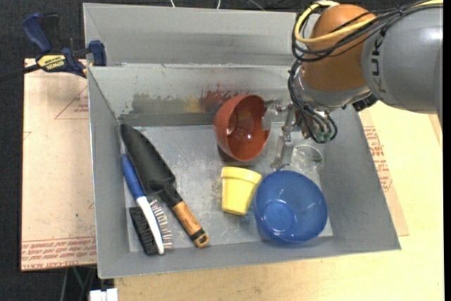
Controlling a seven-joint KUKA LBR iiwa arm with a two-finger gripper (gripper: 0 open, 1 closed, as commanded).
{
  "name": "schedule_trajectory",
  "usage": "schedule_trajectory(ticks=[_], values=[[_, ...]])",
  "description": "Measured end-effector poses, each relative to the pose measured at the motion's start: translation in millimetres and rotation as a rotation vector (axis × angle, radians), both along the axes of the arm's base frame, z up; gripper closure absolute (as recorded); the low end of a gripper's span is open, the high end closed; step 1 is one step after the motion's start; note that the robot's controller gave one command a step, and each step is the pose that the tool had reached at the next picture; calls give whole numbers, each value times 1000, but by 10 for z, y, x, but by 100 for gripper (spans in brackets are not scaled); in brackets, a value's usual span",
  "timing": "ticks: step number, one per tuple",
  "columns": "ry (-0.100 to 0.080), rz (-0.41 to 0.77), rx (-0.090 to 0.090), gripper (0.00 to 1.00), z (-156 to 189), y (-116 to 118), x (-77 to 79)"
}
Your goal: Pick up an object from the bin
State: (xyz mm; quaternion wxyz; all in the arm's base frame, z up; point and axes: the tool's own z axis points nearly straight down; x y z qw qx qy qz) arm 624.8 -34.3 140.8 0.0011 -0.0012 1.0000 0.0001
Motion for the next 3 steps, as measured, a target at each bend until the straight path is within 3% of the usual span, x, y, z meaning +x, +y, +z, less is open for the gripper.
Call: schedule_trajectory(ticks=[1,2,3], values=[[0,0,0,0,0,0,0],[1,30,2,0,-725,219,-166],[-14,79,-1,0,-698,252,-64]])
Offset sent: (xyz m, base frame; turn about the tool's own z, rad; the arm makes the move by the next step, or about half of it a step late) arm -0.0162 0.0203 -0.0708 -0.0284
